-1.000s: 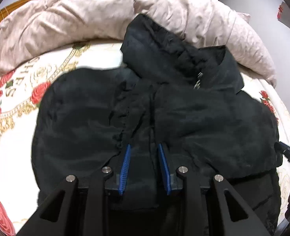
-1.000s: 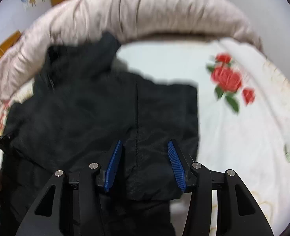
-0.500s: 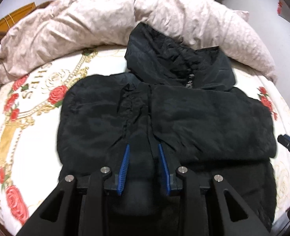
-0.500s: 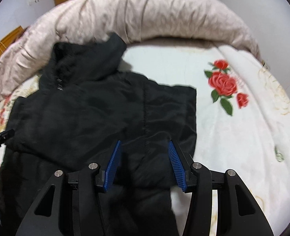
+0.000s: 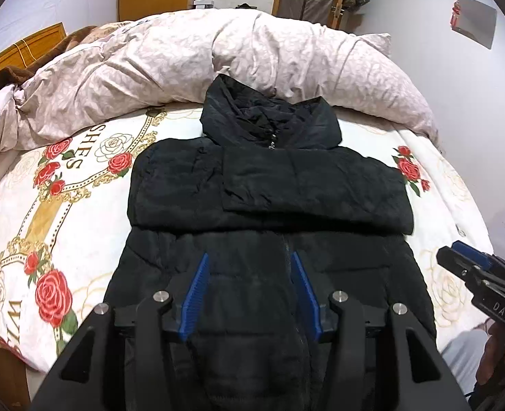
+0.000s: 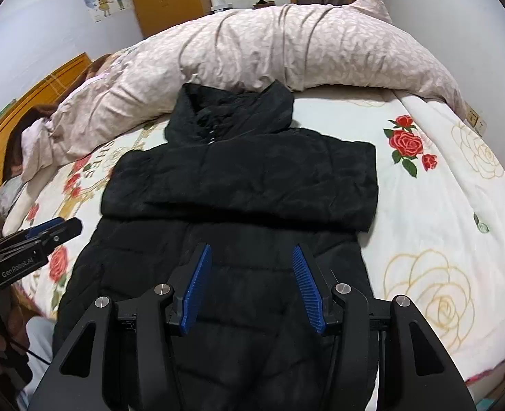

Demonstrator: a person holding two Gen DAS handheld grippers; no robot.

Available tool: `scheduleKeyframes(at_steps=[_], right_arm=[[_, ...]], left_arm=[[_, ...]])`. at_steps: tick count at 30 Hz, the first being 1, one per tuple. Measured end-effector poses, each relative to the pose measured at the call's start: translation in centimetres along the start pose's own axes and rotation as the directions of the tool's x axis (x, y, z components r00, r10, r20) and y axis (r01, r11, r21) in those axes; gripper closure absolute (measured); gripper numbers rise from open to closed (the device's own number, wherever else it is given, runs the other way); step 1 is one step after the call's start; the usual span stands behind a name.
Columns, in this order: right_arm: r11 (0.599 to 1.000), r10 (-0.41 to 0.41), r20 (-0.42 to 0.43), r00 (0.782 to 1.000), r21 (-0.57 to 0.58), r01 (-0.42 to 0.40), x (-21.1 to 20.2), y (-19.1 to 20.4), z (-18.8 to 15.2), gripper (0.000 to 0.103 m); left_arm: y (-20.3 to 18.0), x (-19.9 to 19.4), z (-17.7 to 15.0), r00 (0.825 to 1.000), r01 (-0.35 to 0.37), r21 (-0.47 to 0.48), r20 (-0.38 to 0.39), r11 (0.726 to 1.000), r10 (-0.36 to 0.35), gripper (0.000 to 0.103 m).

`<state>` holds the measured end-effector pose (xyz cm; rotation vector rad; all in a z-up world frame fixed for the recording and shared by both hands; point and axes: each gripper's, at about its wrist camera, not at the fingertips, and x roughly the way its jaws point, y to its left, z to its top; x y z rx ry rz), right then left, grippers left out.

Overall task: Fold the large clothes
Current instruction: 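Move both tools over the jacket toward the hood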

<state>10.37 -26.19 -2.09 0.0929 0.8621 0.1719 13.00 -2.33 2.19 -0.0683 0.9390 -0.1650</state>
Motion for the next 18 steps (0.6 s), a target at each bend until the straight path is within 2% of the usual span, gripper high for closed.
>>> scheduleKeyframes(at_steps=[8, 18], right_arm=[[1.000, 0.017, -0.002, 1.000, -0.026, -0.017, -1.4, 1.3, -0.2, 0.052], [0.999, 0.032, -0.016, 0.999, -0.028, -0.033, 0.0, 1.2, 1.1, 0.051]], left_arm=[[-1.6, -1.9, -1.2, 1.000, 0.021, 0.003, -0.010, 1.000, -0.021, 0.051], [-1.8, -0.9, 0.3, 0.999, 0.028, -0.010, -0.023, 1.000, -0.028, 0.051]])
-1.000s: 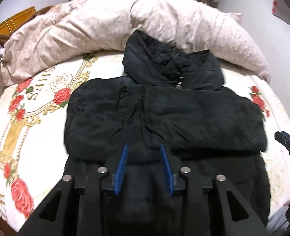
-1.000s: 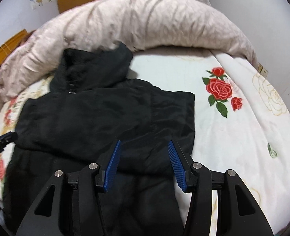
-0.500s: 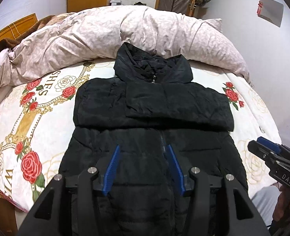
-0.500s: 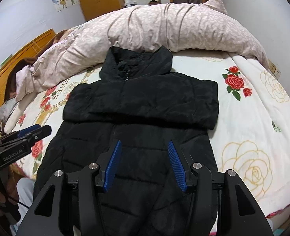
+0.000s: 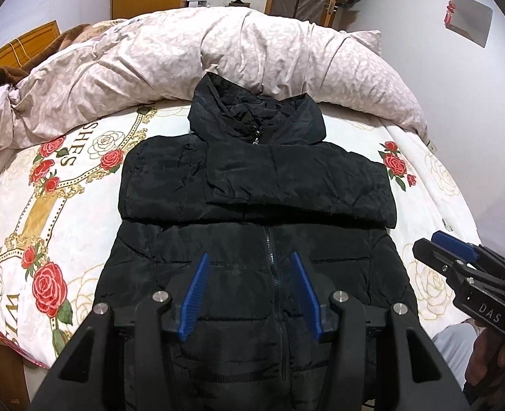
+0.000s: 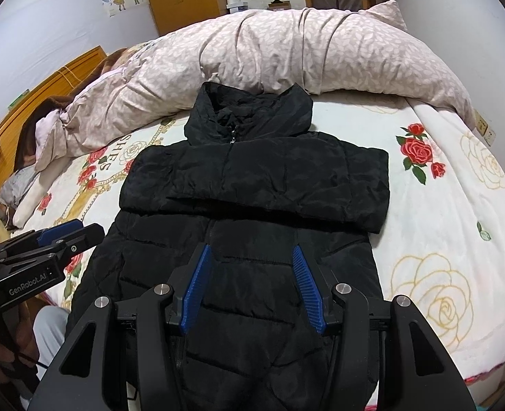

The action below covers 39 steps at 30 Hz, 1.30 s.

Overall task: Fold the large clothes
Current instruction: 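Move both tools over the jacket toward the hood, then grasp the hood and collar with both tools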

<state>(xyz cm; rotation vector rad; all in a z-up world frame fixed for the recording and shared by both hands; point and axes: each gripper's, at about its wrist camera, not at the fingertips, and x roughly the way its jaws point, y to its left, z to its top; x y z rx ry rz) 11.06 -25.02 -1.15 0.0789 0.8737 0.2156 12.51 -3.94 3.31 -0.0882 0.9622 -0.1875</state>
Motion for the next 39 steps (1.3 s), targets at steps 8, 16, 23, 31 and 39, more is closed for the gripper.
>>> scheduleKeyframes(at_steps=[8, 16, 23, 31, 39], right_arm=[[1.000, 0.005, -0.014, 1.000, 0.025, -0.004, 3.3, -1.8, 3.8, 0.050], [0.999, 0.003, -0.018, 1.000, 0.048, -0.002, 7.4, -4.4, 9.5, 0.050], [0.999, 0.002, -0.031, 1.000, 0.043, 0.000, 11.8, -6.4, 14.8, 0.050], [0.999, 0.012, -0.053, 0.998, 0.048, -0.009, 18.4, -8.5, 21.3, 0.050], [0.999, -0.008, -0.106, 0.994, 0.030, 0.012, 26.3, -10.0, 26.2, 0.050]], left_arm=[[0.9, 2.8, 3.8, 1.000, -0.001, 0.004, -0.008, 1.000, 0.001, 0.047], [1.9, 6.6, 9.6, 1.000, -0.010, 0.037, 0.011, 0.999, 0.010, 0.040], [3.9, 11.1, 15.3, 1.000, -0.010, 0.027, 0.022, 1.000, 0.010, 0.038], [5.8, 18.3, 21.9, 0.999, -0.039, 0.049, 0.002, 0.998, 0.039, 0.037], [7.2, 27.1, 27.4, 0.995, -0.099, 0.045, -0.024, 0.994, 0.100, 0.037]])
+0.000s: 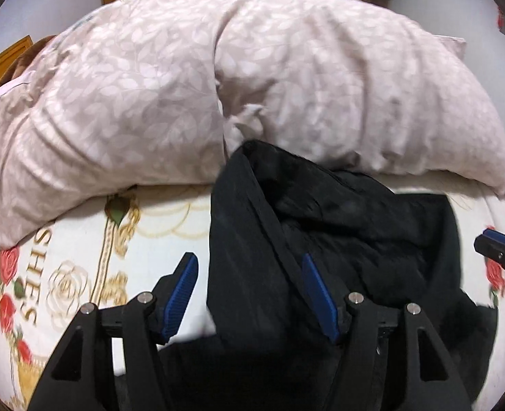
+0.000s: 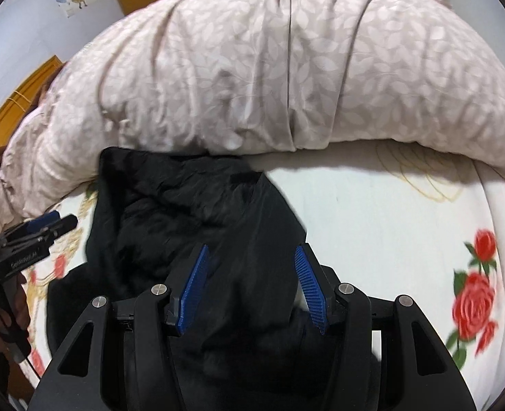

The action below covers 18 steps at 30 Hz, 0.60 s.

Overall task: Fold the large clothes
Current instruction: 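Grasp the hood and collar with both tools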

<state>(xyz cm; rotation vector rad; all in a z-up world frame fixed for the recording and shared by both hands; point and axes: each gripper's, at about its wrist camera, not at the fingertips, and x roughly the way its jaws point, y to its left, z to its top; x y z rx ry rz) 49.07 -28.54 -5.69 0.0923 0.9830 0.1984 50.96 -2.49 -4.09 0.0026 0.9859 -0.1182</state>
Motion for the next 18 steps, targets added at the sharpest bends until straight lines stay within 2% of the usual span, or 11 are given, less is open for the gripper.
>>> scheduleKeyframes(at_steps=[4, 9, 10, 11, 12, 13, 14, 18], right_arm=[[1.000, 0.003, -0.014, 1.000, -0.002, -0.003, 3.5, -0.5, 2.3, 0.050], [1.000, 0.017, -0.077, 0.997, -0.006, -0.017, 7.9, -0.3, 3.7, 0.051], [1.000, 0.015, -0.080, 0.997, -0.009, -0.016, 8.5, -0.1, 3.7, 0.068], [1.000, 0.006, -0.079, 0.997, -0.009, -0.007, 8.7, -0.1, 3.6, 0.082], [1.000, 0.009, -0.077, 0.997, -0.004, -0.010, 8.7, -0.1, 3.5, 0.091], [1.000, 0.020, -0.059, 0.998, -0.002, -0.020, 8.3, -0.1, 3.2, 0.093], [1.000, 0.026, -0.037, 0.999, -0.007, -0.026, 7.6, 0.0, 3.0, 0.093], [0.999, 0.053, 0.042, 0.998, -0.009, -0.052, 3.5, 0.6, 2.2, 0.094]], left_arm=[[0.8, 3.6, 2.2, 1.000, -0.006, -0.033, 0.002, 0.999, 0.006, 0.037], [1.2, 7.5, 3.7, 0.999, 0.041, -0.069, -0.029, 0.997, -0.043, 0.038], [1.2, 8.1, 3.7, 0.997, 0.062, -0.071, -0.034, 0.996, -0.064, 0.041], [1.1, 8.4, 3.7, 0.997, 0.074, -0.070, -0.033, 0.995, -0.076, 0.061], [1.0, 8.6, 3.5, 0.996, 0.082, -0.064, -0.032, 0.995, -0.084, 0.075], [1.0, 8.4, 3.2, 0.995, 0.093, -0.064, -0.030, 0.994, -0.095, 0.090], [1.2, 8.1, 2.9, 0.994, 0.106, -0.073, -0.015, 0.992, -0.107, 0.094], [1.8, 4.6, 1.6, 0.990, 0.133, -0.095, 0.065, 0.987, -0.127, 0.096]])
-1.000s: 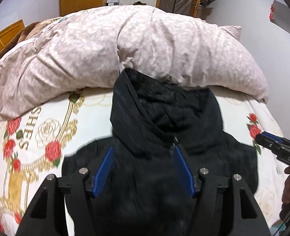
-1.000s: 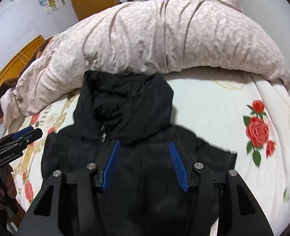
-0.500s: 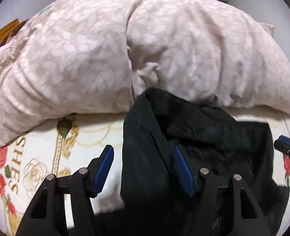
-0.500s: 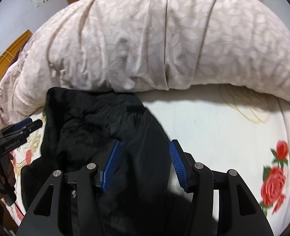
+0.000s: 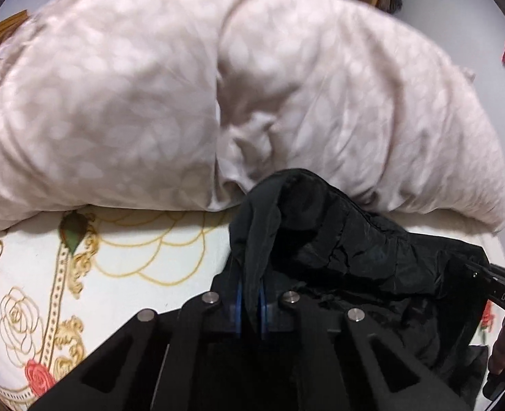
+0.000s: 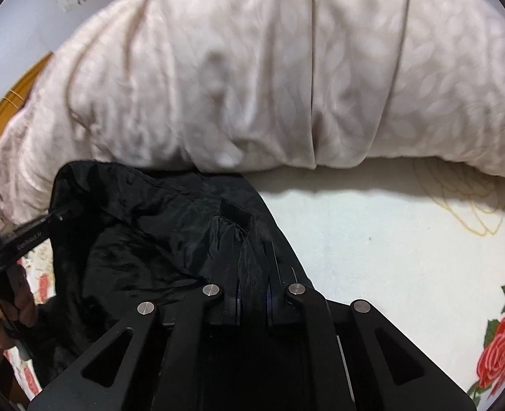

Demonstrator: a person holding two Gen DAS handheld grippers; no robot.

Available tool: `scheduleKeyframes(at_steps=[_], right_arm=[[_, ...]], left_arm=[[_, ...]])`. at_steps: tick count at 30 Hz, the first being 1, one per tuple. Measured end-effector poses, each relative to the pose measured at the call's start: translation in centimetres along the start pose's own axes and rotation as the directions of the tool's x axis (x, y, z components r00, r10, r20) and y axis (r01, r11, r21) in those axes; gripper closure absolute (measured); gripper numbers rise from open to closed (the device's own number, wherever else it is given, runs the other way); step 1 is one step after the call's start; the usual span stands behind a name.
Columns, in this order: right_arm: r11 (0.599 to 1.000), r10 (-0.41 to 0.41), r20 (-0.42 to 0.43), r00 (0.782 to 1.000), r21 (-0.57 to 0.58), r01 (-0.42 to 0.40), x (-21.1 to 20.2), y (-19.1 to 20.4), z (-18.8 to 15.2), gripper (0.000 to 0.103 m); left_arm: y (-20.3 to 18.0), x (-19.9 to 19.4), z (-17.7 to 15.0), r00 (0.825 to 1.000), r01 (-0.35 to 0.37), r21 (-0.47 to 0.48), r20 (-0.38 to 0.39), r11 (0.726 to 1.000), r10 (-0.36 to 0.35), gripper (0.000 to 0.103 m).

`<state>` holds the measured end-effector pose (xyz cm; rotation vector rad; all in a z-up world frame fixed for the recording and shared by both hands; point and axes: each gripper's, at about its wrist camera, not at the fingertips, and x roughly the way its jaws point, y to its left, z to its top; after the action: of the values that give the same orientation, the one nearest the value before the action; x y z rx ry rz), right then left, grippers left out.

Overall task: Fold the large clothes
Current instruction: 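Grasp the hood and collar with both tools, then lift the hood with both tools and fold it over toward the hem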

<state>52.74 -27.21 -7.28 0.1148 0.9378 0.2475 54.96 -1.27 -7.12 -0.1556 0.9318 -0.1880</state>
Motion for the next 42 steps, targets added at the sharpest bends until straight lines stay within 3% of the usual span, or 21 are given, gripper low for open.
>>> scheduleKeyframes(at_steps=[9, 21, 27, 30, 35, 39, 42], right_arm=[[0.998, 0.064, 0.101, 0.993, -0.028, -0.062, -10.2, 2.6, -3.4, 0.094], [0.990, 0.130, 0.081, 0.988, 0.053, -0.134, -18.2, 3.4, -14.3, 0.094], [0.987, 0.122, 0.027, 0.992, 0.098, -0.125, -18.0, 2.7, -19.0, 0.094], [0.988, 0.109, -0.015, 0.994, 0.115, -0.107, -17.2, 2.5, -21.4, 0.094], [0.989, 0.101, -0.056, 0.993, 0.117, -0.093, -17.1, 2.5, -23.9, 0.093], [0.989, 0.094, -0.069, 0.993, 0.118, -0.085, -17.9, 2.4, -24.9, 0.081], [0.991, 0.086, -0.082, 0.993, 0.113, -0.076, -18.8, 2.2, -25.9, 0.079]], left_arm=[[-0.6, -10.6, -1.8, 0.992, 0.071, -0.023, 0.109, 0.997, -0.068, 0.097], [1.3, -21.2, -12.3, 0.986, 0.104, -0.079, 0.135, 0.992, -0.092, 0.096], [2.9, -22.5, -18.6, 0.994, 0.088, -0.098, 0.081, 0.991, -0.080, 0.092], [3.4, -22.3, -21.6, 0.999, 0.042, -0.096, 0.039, 0.995, -0.038, 0.088], [4.9, -21.0, -25.3, 0.999, 0.005, -0.132, -0.045, 0.991, -0.011, 0.071], [5.7, -21.5, -27.1, 0.997, -0.005, -0.150, -0.082, 0.989, -0.008, 0.065], [6.0, -22.8, -28.4, 0.997, -0.008, -0.139, -0.079, 0.990, -0.003, 0.059]])
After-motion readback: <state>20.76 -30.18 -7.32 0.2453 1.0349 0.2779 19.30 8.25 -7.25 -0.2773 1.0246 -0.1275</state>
